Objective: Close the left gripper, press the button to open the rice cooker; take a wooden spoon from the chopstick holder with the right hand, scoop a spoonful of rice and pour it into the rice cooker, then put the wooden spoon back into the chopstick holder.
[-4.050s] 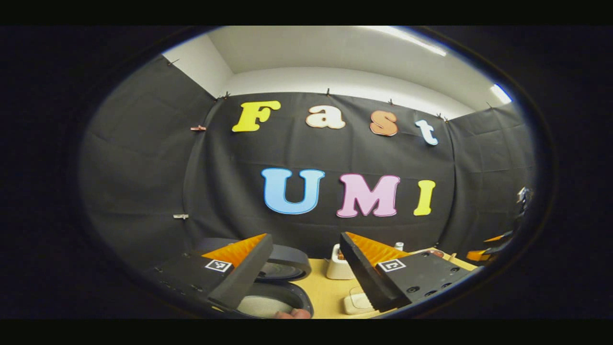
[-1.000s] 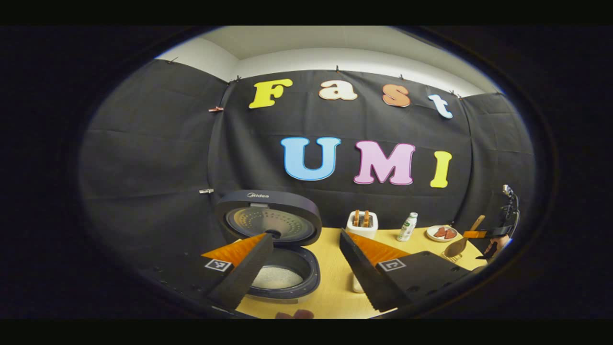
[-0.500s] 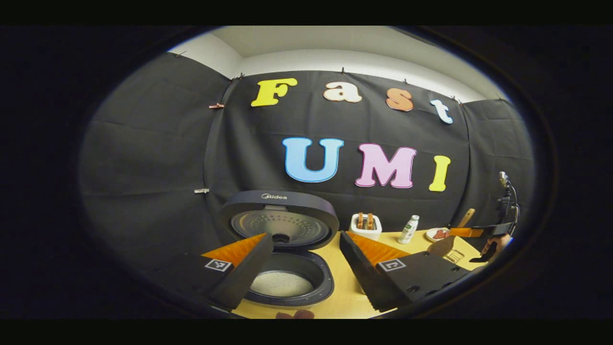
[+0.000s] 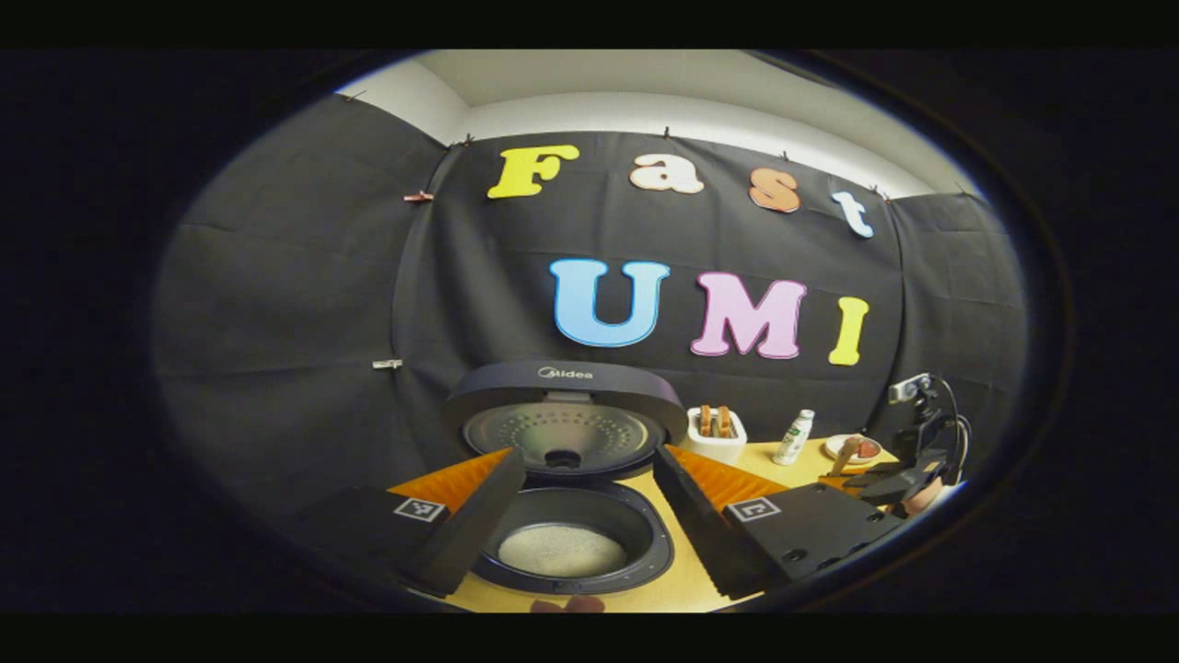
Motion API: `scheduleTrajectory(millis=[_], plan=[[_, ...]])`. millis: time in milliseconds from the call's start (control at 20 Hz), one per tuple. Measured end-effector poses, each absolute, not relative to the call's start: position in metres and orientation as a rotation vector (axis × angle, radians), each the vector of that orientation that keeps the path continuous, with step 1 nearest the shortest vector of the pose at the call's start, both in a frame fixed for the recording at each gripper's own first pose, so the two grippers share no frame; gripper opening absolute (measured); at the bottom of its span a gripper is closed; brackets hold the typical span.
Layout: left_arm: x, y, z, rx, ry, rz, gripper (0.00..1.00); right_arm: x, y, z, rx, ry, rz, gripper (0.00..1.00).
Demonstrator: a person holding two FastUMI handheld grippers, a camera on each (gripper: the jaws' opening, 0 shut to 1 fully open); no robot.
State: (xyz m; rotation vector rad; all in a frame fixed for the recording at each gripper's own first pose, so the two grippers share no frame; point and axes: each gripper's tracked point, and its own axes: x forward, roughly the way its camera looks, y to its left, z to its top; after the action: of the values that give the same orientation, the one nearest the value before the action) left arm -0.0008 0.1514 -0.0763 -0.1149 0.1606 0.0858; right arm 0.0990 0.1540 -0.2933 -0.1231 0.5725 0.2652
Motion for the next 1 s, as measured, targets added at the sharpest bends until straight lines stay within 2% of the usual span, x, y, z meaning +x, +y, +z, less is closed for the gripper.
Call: scheduleTrajectory(millis=[150,550,800,900,1000], plan=[[-0.001,0.157,-0.080,-0.123,0.167,0.082,0.95,0.094,0.155,-0.321,-0.139,0.633,0.233,0.11],[-0.009,0.179,-0.090,-0.141,0.174,0.093,0.93,0.089,0.187,-0.331,0.109,0.721,0.173,0.11],[-0.015,0.191,-0.092,-0.143,0.170,0.110,0.95,0.092,0.183,-0.340,0.428,0.790,0.075,0.11],[-0.018,0.195,-0.093,-0.148,0.169,0.118,0.92,0.092,0.174,-0.345,0.580,0.814,0.028,0.11],[-0.019,0.196,-0.094,-0.154,0.169,0.124,0.95,0.090,0.166,-0.347,0.655,0.825,0.021,0.11]])
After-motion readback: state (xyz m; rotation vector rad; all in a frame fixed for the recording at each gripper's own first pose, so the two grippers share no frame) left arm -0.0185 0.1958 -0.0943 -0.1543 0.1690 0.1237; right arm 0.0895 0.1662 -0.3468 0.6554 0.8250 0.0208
